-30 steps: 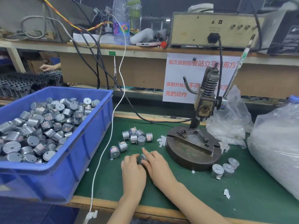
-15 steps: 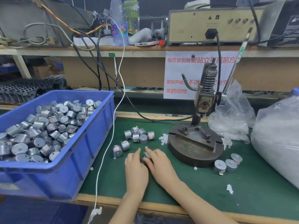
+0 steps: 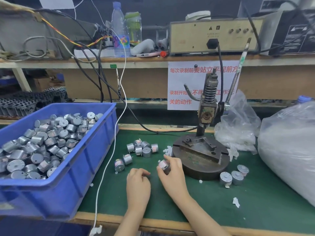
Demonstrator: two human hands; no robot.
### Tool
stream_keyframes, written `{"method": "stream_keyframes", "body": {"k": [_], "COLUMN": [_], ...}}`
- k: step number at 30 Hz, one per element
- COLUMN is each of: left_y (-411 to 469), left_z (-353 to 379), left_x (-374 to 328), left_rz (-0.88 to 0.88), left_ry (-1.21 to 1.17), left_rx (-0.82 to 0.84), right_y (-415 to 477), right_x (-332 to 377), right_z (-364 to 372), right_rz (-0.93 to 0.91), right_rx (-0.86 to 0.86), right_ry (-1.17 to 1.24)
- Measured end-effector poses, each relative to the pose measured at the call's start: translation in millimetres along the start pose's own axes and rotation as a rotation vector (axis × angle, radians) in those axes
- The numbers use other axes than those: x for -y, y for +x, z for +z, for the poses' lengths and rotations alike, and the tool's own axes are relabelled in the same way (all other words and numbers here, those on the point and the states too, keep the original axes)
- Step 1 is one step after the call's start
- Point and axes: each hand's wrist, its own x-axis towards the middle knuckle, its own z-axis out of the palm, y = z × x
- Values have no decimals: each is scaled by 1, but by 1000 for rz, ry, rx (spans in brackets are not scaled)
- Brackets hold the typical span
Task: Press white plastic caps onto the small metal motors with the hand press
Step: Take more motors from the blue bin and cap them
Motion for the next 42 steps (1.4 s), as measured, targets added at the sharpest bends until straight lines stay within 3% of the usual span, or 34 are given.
{"method": "stream_keyframes", "body": {"k": [6, 13, 21, 28, 42], "left_y": [3, 6, 4, 4, 5], "left_z": [4, 7, 5, 3, 3], "left_x": [1, 5, 3, 2, 2], "left_rz": [10, 6, -11, -27, -51], "left_ry": [69, 44, -24, -56, -86], "left_rx": [22, 13, 3, 4, -8], "right_y": [-3, 23, 55, 67, 81], "right_x": [8, 28, 8, -7, -15], "right_z": [-7, -51, -113, -117, -110], "right_rz": [-3, -35, 78, -26, 60], "right_rx": [26, -75, -151, -165, -273], "right_ry": [11, -13, -345, -604, -734]}}
